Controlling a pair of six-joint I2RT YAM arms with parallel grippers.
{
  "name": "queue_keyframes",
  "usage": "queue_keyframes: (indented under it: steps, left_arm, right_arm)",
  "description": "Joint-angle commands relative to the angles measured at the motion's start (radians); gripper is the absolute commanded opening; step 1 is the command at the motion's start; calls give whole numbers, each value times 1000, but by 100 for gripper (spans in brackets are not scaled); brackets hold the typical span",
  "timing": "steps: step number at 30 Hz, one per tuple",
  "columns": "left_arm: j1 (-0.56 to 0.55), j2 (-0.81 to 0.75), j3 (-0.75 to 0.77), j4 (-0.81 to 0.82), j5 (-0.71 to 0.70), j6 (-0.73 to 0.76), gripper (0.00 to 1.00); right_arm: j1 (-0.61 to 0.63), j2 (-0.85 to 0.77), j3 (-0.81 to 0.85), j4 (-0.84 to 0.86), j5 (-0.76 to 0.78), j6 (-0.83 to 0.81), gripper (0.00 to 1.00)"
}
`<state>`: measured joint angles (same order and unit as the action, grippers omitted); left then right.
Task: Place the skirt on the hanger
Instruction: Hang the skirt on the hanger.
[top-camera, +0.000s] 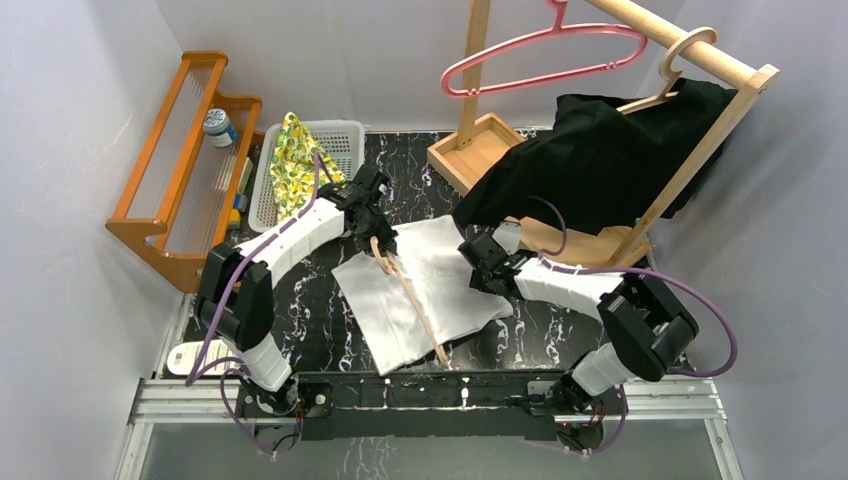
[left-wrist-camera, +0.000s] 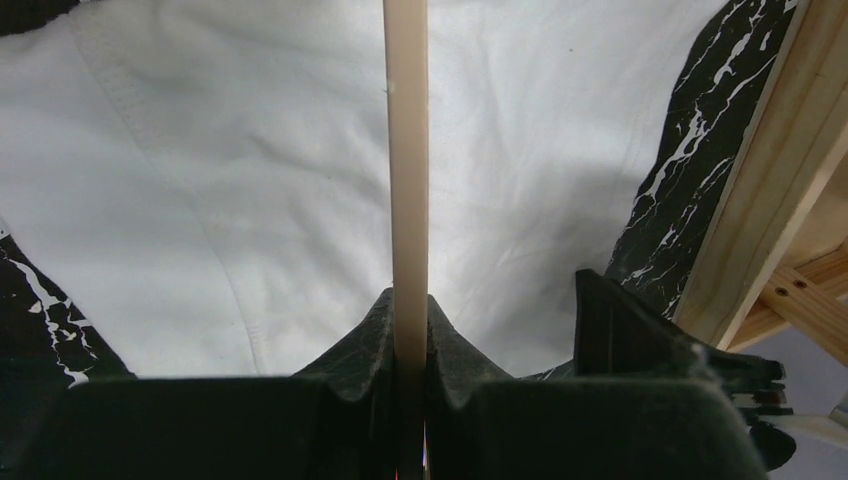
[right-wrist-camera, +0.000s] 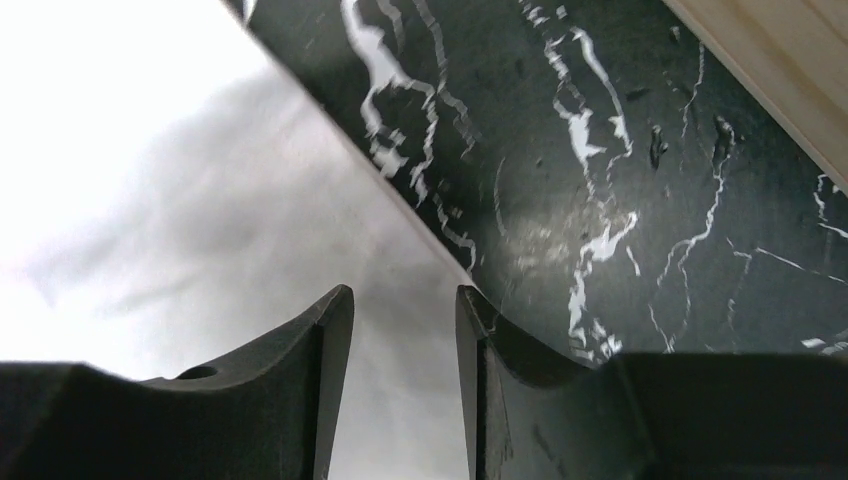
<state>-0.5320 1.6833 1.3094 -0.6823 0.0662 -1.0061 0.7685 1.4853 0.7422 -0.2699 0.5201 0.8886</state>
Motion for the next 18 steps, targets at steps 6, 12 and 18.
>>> queue_keyframes:
  steps: [6,12,18]
  left_arm:
    - [14,-26,195,-143,70,41,0]
    - [43,-35,312,-274,96,112,0]
    - [71,-106,345,-364,108,193,0]
  right_arm:
    - [176,-227,108,-113,-82,-226,58]
    - [209,-394,103,-81,-264,-323,59]
    - [209,-556,39,-32,-443,-458,60]
